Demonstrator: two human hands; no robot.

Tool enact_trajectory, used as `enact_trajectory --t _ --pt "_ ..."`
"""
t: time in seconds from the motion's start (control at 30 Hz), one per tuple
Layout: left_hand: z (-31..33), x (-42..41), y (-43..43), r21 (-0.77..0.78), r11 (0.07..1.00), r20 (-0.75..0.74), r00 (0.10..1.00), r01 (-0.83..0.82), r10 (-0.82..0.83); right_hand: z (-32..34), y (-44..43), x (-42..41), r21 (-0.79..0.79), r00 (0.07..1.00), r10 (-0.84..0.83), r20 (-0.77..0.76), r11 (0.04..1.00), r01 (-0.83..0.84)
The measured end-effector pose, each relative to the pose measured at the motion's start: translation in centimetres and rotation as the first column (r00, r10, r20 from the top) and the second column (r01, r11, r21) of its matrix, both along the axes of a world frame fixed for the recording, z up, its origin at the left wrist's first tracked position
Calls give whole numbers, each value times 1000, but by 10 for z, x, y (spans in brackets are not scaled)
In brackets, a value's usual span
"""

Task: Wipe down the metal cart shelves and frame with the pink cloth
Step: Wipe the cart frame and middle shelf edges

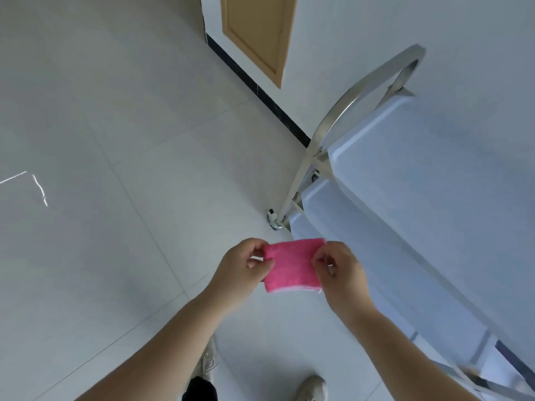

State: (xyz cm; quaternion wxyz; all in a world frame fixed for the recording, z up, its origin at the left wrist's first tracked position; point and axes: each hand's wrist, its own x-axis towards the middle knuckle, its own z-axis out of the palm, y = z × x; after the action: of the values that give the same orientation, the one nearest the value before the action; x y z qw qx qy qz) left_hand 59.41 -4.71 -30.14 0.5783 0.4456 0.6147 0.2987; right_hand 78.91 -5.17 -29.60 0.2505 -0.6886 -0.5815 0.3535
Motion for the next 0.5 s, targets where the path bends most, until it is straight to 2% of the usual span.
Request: enact_trajectory --t 0.3,0.4,0.5 --pt "-191 61 58 86 996 29 999 -16 14 -180 67 53 143 975 108 196 980 -138" --pt "-241 73 86 168 986 14 1000 17 -20 -224 94 63 180 927 147 345 959 -219" --pt "-278 83 114 290 955 -56 998 56 -42 -257 122 71 358 852 121 510 871 -338"
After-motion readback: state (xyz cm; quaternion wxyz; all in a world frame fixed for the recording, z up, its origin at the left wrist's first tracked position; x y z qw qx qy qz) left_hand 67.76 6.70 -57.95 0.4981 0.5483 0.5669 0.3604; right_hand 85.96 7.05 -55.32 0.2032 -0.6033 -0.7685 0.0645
